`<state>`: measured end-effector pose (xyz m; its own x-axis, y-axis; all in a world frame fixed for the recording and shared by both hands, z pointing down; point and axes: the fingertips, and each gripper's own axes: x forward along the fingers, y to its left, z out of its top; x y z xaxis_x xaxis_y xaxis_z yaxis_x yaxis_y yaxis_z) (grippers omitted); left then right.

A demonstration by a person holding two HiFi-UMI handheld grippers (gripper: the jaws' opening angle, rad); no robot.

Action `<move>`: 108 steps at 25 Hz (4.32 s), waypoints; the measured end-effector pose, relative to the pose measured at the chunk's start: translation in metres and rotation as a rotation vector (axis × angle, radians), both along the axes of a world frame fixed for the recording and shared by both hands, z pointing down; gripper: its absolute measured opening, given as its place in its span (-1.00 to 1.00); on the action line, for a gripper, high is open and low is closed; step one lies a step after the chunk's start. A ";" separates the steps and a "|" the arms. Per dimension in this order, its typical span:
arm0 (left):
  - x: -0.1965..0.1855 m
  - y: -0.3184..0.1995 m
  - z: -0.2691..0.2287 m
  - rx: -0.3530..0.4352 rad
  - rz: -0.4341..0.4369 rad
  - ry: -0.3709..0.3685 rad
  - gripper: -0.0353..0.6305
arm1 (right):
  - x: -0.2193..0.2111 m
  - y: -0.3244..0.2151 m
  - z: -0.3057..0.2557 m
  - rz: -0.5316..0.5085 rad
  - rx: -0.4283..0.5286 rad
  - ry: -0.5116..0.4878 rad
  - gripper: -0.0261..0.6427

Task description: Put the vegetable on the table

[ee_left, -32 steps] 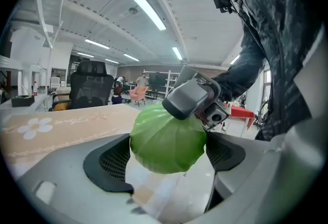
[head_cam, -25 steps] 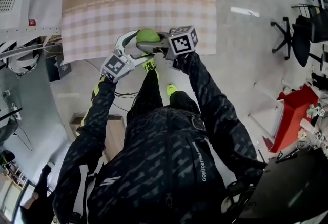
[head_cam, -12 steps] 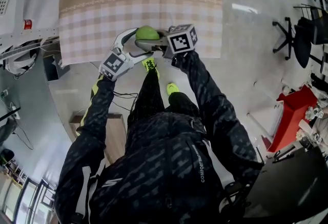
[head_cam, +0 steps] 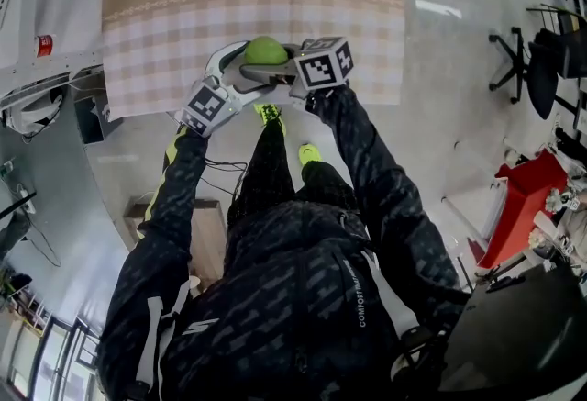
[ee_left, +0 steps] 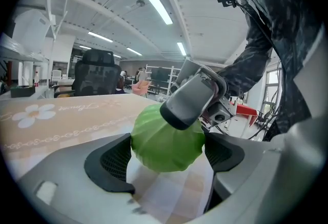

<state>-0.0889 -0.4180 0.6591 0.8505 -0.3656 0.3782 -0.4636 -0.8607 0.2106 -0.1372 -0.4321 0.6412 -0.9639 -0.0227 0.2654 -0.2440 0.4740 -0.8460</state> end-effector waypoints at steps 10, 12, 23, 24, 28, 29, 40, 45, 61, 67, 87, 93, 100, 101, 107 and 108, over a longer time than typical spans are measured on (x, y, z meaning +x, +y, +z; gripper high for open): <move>-0.011 -0.010 0.012 -0.018 -0.003 -0.042 0.41 | -0.004 -0.001 0.020 -0.035 0.033 0.107 0.11; -0.014 -0.012 0.015 -0.027 -0.013 -0.047 0.41 | 0.000 -0.005 0.024 -0.016 0.041 0.128 0.11; -0.013 -0.012 0.017 -0.025 0.010 -0.092 0.41 | 0.023 -0.008 0.024 0.025 0.024 0.149 -0.04; -0.012 -0.012 0.017 -0.027 0.009 -0.089 0.41 | 0.028 -0.010 0.024 0.046 0.007 0.139 -0.04; -0.010 -0.015 0.017 -0.040 -0.004 -0.092 0.41 | 0.047 -0.024 0.018 0.128 -0.016 0.103 -0.21; -0.009 -0.016 0.018 -0.044 -0.007 -0.097 0.41 | 0.048 -0.027 0.017 0.132 -0.009 0.106 -0.22; -0.005 -0.016 0.017 -0.002 -0.003 -0.158 0.42 | 0.052 -0.029 0.015 0.125 -0.034 0.077 -0.23; -0.004 -0.018 0.014 0.071 -0.026 -0.183 0.42 | 0.056 -0.027 0.023 0.129 -0.076 0.053 -0.23; 0.010 -0.011 0.026 0.005 -0.044 -0.152 0.31 | 0.089 -0.026 0.039 0.161 0.062 0.198 -0.28; -0.003 -0.025 0.007 -0.012 -0.129 -0.051 0.26 | 0.087 -0.025 0.035 0.127 0.205 0.282 -0.28; 0.010 0.006 -0.048 0.095 -0.154 -0.081 -0.91 | 0.075 0.018 -0.023 0.017 0.459 0.338 -0.79; 0.017 0.022 -0.062 0.106 -0.173 -0.077 -0.92 | 0.073 0.041 -0.041 -0.013 0.471 0.308 -0.92; 0.022 0.037 -0.088 0.069 -0.222 -0.010 -0.92 | 0.072 0.062 -0.066 -0.031 0.441 0.249 -0.92; 0.024 0.040 -0.092 0.073 -0.223 -0.012 -0.92 | 0.073 0.066 -0.069 -0.043 0.448 0.250 -0.92; 0.036 0.072 -0.111 0.085 -0.281 -0.006 -0.92 | 0.084 0.098 -0.088 -0.092 0.534 0.258 -0.92; 0.036 0.078 -0.115 0.081 -0.299 0.002 -0.92 | 0.085 0.104 -0.092 -0.094 0.551 0.256 -0.92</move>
<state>-0.0526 -0.3395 0.5445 0.7016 -0.6285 0.3359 -0.6982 -0.7005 0.1476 -0.0521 -0.3283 0.5488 -0.8758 -0.1406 0.4617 -0.3429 0.8545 -0.3903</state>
